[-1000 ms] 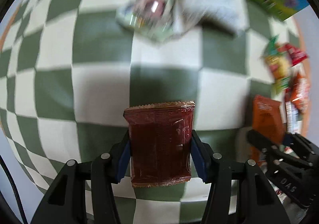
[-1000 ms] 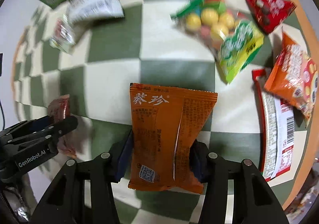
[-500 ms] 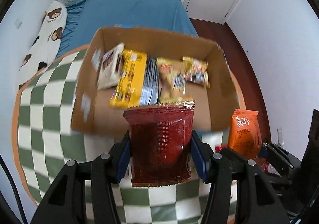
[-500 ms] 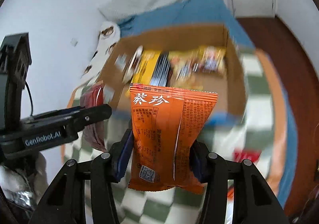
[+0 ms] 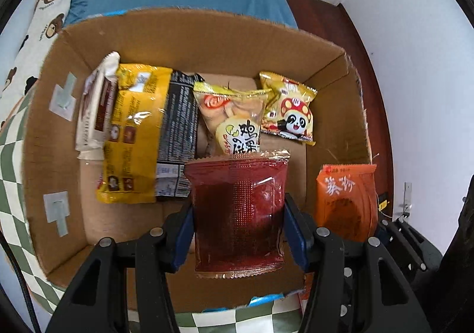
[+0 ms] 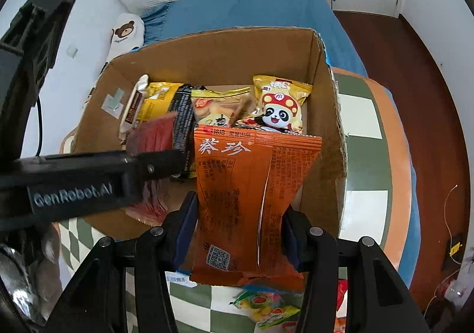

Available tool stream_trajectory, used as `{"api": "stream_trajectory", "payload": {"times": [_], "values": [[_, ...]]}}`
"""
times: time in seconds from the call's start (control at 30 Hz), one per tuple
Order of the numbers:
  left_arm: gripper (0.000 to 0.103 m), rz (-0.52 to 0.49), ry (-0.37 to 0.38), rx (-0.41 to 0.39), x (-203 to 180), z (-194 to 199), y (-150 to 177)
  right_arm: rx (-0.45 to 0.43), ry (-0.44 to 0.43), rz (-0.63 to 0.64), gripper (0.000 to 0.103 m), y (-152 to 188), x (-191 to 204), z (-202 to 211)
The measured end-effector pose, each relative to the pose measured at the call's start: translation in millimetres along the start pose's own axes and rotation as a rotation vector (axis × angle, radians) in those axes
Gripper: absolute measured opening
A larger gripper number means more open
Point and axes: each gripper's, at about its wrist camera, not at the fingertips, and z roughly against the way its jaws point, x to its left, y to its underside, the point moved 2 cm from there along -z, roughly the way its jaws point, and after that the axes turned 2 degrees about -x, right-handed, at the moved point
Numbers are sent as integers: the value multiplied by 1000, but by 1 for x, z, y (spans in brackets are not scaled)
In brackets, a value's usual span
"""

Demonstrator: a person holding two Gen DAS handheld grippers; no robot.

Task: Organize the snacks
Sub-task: 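Carry both packets into the cardboard box and open both tools to release them, then grasp the green gumball bag with the left tool while the right grasps the orange Cuicuijiao chips bag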

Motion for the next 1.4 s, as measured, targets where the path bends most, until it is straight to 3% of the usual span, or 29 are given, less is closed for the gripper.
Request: {"api": "stream_trajectory", "payload": {"times": [0.1,0.17,0.23,0.4,0.6,0.93,1.4], "values": [[52,-2,-4,18,2,-7,-3,30,-9,-23,56,-1,-6,-11],[59,4,4,36,5,-11,-3,64,-6,-40,69,-1,-9,-20],[72,11,2,44,9,-13,-3,59,8,-40,80,-1,-11,-23],[73,27,-10,22,18,-7,2,62,20,-50,82,-1,-13,-24],[73,27,-43,-28,23,6,11,43,73,-35,95,1,-7,-17],[73,10,-126,-231,29,52,42,-82,158,-16,96,16,1,21],[73,-43,-182,-438,22,115,104,-249,161,-6,96,58,25,91]]}}
